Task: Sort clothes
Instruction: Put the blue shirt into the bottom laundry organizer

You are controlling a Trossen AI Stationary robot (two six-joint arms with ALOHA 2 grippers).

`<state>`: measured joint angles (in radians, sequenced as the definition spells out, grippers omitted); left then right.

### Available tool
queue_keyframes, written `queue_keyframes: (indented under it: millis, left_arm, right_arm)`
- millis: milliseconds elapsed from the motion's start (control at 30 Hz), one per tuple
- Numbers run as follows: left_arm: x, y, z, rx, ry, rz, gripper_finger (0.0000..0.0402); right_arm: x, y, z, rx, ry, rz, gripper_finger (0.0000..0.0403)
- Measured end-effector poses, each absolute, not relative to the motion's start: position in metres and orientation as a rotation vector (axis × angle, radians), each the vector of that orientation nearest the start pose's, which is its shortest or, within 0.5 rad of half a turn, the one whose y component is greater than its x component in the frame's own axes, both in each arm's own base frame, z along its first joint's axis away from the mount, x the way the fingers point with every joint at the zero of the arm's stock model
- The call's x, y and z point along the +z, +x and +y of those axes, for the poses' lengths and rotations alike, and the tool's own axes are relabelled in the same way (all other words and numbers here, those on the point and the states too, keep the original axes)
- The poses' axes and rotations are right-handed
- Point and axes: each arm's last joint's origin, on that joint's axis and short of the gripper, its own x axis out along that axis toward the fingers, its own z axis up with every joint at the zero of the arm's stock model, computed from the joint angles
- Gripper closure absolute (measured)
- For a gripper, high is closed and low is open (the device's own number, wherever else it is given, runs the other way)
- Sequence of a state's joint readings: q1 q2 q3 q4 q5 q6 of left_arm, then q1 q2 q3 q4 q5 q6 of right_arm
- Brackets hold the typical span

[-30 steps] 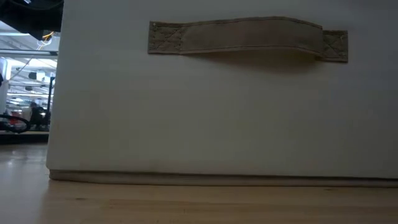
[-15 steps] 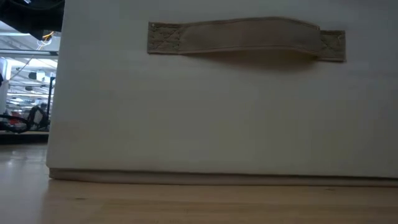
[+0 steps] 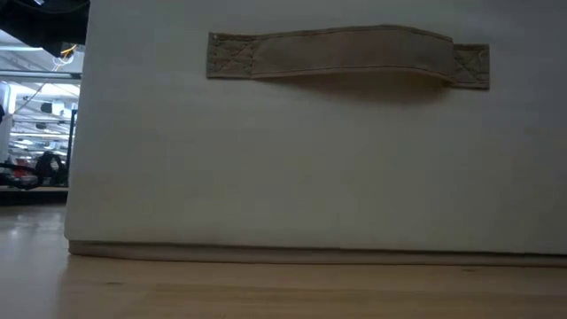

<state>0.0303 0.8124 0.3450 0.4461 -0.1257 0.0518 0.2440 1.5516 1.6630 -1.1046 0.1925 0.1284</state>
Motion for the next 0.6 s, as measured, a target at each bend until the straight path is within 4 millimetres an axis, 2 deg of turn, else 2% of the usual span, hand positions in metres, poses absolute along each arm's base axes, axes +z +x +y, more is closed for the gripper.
queue_keyframes:
  millis: [67,133,233,333,467,600]
  left_arm:
    - [0.236,0.180,0.009,0.155,0.053,0.025,0.0263]
    - [0.236,0.180,0.009,0.155,0.053,0.025,0.0263]
    - [0.237,0.180,0.009,0.156,0.052,0.021,0.0263]
    - [0.237,0.180,0.009,0.156,0.038,0.019,0.0263]
    - [0.237,0.180,0.009,0.156,0.034,0.017,0.0263]
    - [0.237,0.180,0.009,0.157,0.036,0.017,0.0263]
  right_arm:
    - [0.382,0.267,0.071,-0.123,-0.082,0.973,0.0159]
    - [0.381,0.240,0.074,-0.216,-0.071,0.970,0.0159]
    - [0.371,0.203,0.077,-0.294,-0.015,0.954,0.0159]
    - [0.350,0.171,0.075,-0.329,0.060,0.956,0.0159]
    - [0.319,0.143,0.072,-0.358,0.108,0.963,0.0159]
    - [0.294,0.132,0.068,-0.393,0.062,0.922,0.0159]
